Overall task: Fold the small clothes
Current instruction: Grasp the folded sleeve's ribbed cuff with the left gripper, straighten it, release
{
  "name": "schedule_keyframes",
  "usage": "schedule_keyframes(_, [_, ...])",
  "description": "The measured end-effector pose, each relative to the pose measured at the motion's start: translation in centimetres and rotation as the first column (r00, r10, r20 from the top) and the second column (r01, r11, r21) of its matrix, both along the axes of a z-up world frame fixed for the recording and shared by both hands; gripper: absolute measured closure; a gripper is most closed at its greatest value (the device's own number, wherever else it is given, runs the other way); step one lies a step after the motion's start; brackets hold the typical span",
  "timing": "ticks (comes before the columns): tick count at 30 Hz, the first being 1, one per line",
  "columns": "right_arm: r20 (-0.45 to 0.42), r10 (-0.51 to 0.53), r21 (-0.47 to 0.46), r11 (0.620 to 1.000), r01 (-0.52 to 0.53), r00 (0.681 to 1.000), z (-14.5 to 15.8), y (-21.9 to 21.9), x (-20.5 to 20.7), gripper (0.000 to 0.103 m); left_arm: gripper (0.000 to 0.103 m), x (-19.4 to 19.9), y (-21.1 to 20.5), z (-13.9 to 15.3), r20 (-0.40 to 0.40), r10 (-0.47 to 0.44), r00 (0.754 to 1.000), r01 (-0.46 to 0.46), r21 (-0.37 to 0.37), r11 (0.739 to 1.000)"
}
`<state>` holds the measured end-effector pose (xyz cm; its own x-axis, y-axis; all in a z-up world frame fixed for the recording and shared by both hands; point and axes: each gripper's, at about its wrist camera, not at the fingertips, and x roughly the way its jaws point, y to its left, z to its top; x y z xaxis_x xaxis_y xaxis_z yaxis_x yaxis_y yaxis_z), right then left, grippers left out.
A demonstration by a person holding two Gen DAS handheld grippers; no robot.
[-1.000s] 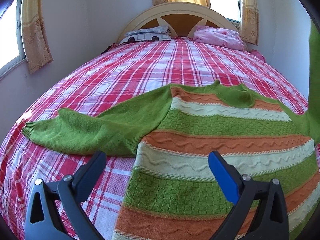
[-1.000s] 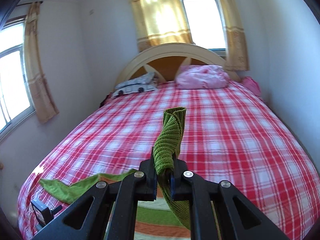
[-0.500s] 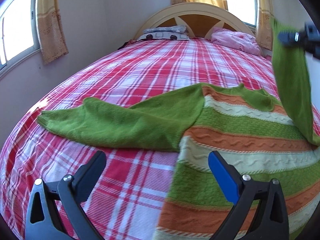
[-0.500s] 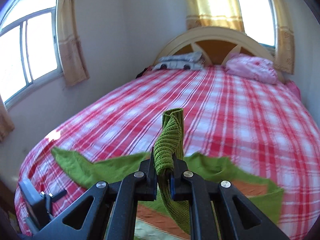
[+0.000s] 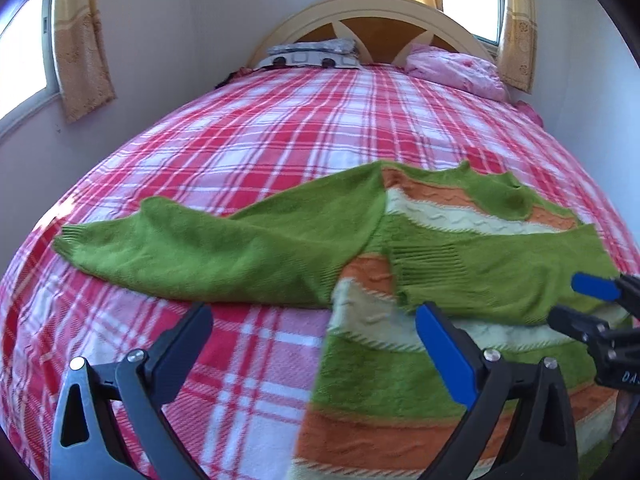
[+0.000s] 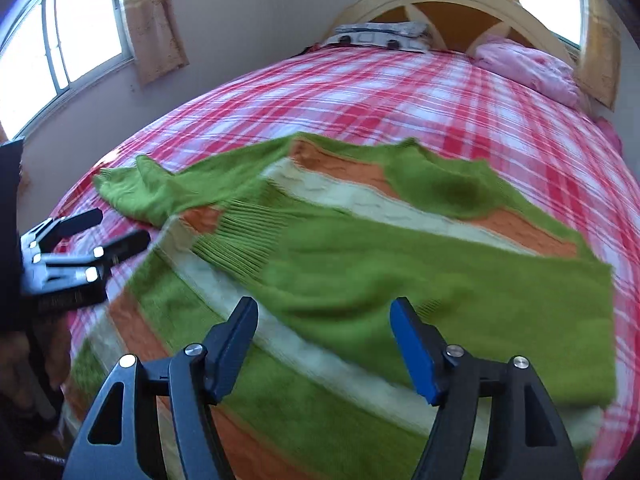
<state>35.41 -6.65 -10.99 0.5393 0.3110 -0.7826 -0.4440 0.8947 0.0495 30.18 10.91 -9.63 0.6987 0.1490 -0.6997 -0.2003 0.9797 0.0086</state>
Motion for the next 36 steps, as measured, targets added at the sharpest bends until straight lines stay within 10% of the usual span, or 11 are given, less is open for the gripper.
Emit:
schedule_keyframes(18, [0.043, -0.100, 0.025, 0.995, 0.099, 0.994, -2.1, -6.7, -3.0, 0.028, 0.052, 6.1, -5.1, -3.9, -0.133, -0.139, 0.981, 0.116, -0.162, 0.980])
schedule_keyframes(24, [0.021, -0.112, 0.042, 0.993, 0.111, 0.994, -2.5, -7.2, -2.7, 0.027, 0.093, 5.8, -6.5, -3.7, -0.120, -0.171, 0.978, 0.163, -0.081, 0.983])
schedule_keyframes(36, [0.021, -0.115, 0.008, 0.993, 0.115, 0.993, -2.9, -6.8, -2.9, 0.026, 0.096, 5.3, -4.9, -1.5, -0.074, -0.158, 0.985, 0.149, -0.119, 0.982])
